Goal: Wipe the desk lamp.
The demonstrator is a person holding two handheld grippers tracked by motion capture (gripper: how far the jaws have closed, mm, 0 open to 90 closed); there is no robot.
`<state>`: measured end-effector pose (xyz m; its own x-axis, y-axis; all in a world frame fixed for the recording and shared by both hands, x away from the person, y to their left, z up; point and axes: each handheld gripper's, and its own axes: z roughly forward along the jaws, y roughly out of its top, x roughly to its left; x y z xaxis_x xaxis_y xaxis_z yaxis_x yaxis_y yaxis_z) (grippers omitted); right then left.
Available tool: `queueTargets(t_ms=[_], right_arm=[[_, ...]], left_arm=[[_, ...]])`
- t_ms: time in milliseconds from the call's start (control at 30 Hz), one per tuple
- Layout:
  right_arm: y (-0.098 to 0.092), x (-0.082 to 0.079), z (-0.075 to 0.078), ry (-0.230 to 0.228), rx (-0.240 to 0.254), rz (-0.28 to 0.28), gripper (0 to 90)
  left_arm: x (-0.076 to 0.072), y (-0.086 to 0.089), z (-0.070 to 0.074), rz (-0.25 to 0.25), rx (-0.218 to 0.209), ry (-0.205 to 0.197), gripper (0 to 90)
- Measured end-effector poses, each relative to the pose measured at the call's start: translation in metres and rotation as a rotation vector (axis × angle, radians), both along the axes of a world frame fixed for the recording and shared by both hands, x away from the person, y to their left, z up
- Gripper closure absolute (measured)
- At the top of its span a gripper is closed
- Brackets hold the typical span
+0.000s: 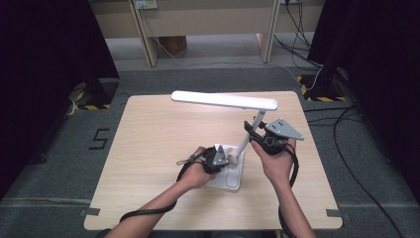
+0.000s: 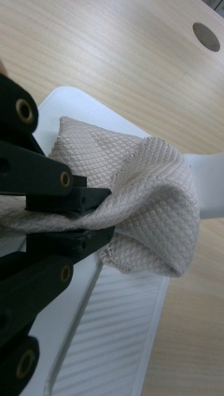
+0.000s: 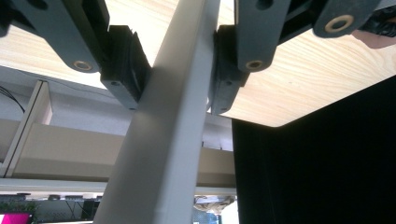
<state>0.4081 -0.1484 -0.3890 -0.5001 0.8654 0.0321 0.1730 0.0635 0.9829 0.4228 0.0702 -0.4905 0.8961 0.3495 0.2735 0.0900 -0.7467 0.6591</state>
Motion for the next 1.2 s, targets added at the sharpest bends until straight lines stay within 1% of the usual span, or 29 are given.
queueTargets(t_ms=[133, 300, 433, 567, 800, 867, 1000, 1067, 1100, 1167, 1200], right_arm=[[0.0, 0.0, 0.0, -0.001, -0.002, 0.0, 59.5], [0.0, 0.0, 0.0, 0.0, -0.003, -0.001, 59.5], [0.0, -0.001, 0.0, 0.008, -0.003, -0.002, 59.5], [0.0, -0.001, 0.0, 0.005, -0.006, -0.002, 59.5], [0.0, -0.001, 0.0, 0.007, -0.008, -0.002, 59.5], [0.0, -0.001, 0.0, 0.008, -0.009, -0.002, 59.4], [0.0, -0.001, 0.0, 0.005, -0.011, 0.0, 59.4], [0.0, -0.001, 0.0, 0.008, -0.01, 0.001, 59.4], [0.0, -0.001, 0.0, 0.008, -0.01, 0.001, 59.4], [0.0, 0.0, 0.0, 0.002, -0.013, 0.001, 59.4], [0.0, -0.001, 0.0, 0.004, -0.013, 0.0, 59.4]], left_arm=[[-0.004, 0.002, 0.002, -0.027, 0.008, 0.01, 82.3], [-0.01, 0.005, 0.004, -0.071, 0.018, 0.035, 82.6], [-0.017, 0.006, 0.007, -0.11, 0.014, 0.065, 82.8], [-0.026, 0.007, 0.008, -0.152, 0.013, 0.099, 82.8], [-0.044, 0.008, 0.013, -0.215, 0.025, 0.148, 82.8], [-0.049, 0.009, 0.014, -0.226, 0.03, 0.159, 82.8], [-0.057, 0.011, 0.017, -0.245, 0.022, 0.191, 82.8], [-0.059, 0.014, 0.02, -0.245, 0.013, 0.197, 82.7], [-0.058, 0.016, 0.023, -0.235, 0.003, 0.187, 82.7], [-0.052, 0.021, 0.03, -0.194, -0.017, 0.171, 82.8], [-0.048, 0.024, 0.032, -0.16, -0.033, 0.16, 82.8]])
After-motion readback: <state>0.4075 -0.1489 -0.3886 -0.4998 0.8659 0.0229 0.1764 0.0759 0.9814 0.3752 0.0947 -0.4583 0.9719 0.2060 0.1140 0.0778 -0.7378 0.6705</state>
